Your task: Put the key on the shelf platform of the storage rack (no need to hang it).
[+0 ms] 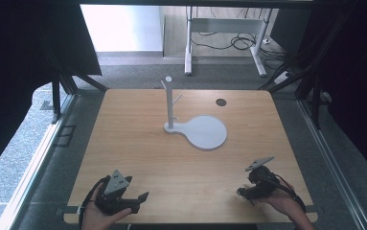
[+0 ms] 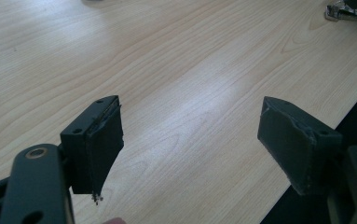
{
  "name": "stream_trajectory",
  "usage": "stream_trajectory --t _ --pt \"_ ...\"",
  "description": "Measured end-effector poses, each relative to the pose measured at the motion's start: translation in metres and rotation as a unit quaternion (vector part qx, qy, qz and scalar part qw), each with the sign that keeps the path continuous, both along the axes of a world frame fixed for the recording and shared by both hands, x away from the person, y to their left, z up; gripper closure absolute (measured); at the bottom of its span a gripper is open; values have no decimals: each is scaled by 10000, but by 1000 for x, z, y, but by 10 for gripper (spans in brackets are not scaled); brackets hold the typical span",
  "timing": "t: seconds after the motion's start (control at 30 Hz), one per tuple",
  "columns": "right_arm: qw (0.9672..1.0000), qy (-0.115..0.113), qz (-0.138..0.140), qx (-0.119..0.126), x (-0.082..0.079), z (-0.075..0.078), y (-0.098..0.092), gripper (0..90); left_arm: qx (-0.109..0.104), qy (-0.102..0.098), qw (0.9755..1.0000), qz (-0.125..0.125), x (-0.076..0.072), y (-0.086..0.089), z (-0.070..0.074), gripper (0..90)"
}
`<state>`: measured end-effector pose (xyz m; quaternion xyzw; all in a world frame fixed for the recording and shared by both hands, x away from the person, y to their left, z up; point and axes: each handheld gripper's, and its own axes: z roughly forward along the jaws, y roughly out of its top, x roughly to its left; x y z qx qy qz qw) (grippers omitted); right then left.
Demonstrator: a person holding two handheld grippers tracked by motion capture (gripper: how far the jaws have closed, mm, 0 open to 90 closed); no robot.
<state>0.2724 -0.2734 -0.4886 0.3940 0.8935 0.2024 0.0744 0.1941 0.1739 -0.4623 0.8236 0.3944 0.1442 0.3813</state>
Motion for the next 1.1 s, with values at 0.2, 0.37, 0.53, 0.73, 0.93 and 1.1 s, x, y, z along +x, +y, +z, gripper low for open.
stream_trajectory --t 0.2,0.37,0.53,0.73,0.93,1.1 --pt "9999 43 75 -109 -5 -2 3 355 -1 13 10000 -11 1 0 -1 225" --pt "9998 72 61 -189 -9 -7 3 363 9 -1 10000 -33 0 0 0 225" --pt "9996 158 17 -218 -9 -12 0 391 -22 -6 10000 26 0 2 1 225" --pt "9994 216 -19 -259 -10 -15 0 412 -13 -7 10000 24 0 2 1 225" --pt "9993 203 -45 -312 -11 -15 -1 468 0 -7 10000 11 1 2 0 225" --pt "9992 175 -45 -369 -11 -15 -2 553 1 -13 10000 20 1 2 0 225"
